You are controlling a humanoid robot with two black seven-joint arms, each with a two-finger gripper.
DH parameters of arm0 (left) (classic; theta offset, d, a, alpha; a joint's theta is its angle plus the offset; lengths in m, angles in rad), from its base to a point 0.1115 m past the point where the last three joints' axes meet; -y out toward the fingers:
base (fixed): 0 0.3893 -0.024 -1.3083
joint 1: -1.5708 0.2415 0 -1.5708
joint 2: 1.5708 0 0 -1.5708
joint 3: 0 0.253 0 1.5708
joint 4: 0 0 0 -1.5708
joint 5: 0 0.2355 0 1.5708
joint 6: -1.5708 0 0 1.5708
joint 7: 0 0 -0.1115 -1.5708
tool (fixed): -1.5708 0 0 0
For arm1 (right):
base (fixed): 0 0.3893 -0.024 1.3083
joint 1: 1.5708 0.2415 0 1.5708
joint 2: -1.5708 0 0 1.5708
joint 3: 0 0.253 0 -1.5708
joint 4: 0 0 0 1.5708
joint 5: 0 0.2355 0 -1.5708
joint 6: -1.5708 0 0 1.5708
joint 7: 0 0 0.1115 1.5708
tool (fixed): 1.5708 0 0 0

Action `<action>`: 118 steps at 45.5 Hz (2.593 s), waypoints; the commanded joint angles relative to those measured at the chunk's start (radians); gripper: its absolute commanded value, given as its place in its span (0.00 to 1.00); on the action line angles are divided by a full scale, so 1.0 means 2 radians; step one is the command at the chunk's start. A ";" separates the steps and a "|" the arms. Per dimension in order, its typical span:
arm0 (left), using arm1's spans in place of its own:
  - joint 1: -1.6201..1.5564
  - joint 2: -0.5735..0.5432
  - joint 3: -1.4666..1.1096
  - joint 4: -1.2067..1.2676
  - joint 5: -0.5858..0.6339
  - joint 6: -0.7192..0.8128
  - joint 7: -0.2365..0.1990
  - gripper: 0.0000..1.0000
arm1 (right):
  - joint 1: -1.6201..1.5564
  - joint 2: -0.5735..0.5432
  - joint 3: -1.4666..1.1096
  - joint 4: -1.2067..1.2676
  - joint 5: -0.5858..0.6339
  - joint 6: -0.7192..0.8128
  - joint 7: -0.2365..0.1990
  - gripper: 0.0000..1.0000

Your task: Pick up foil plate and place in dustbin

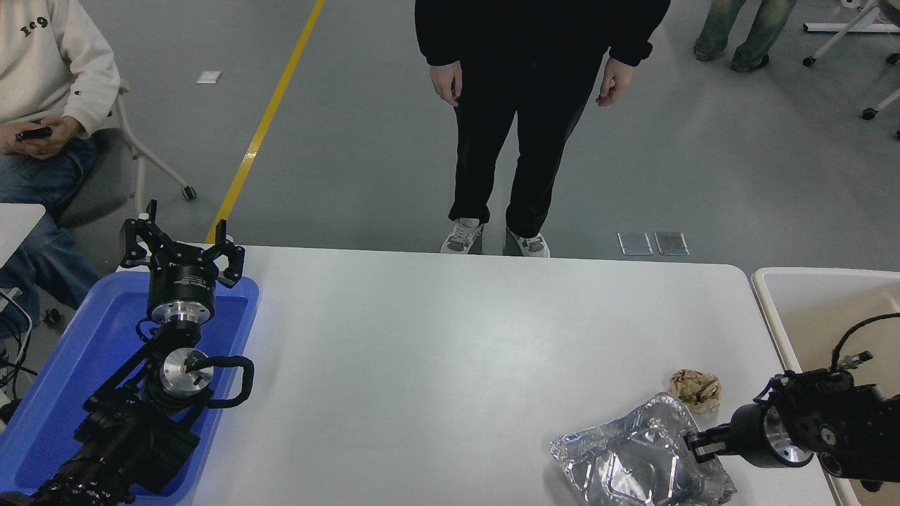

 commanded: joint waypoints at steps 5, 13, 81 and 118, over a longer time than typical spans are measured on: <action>0.000 0.000 0.000 0.000 0.001 0.000 0.000 0.99 | 0.064 -0.097 0.005 0.080 0.010 0.097 0.014 0.00; 0.000 0.000 0.000 0.000 0.000 0.000 0.000 0.99 | 0.143 -0.180 0.005 0.173 0.010 0.146 0.017 0.00; 0.000 0.001 0.000 0.000 0.000 0.000 0.000 0.99 | 0.435 -0.355 0.004 -0.136 0.326 0.289 -0.114 0.00; 0.000 0.001 0.000 0.000 0.000 0.000 0.000 0.99 | -0.196 0.006 0.298 -0.578 0.689 0.010 -0.120 0.00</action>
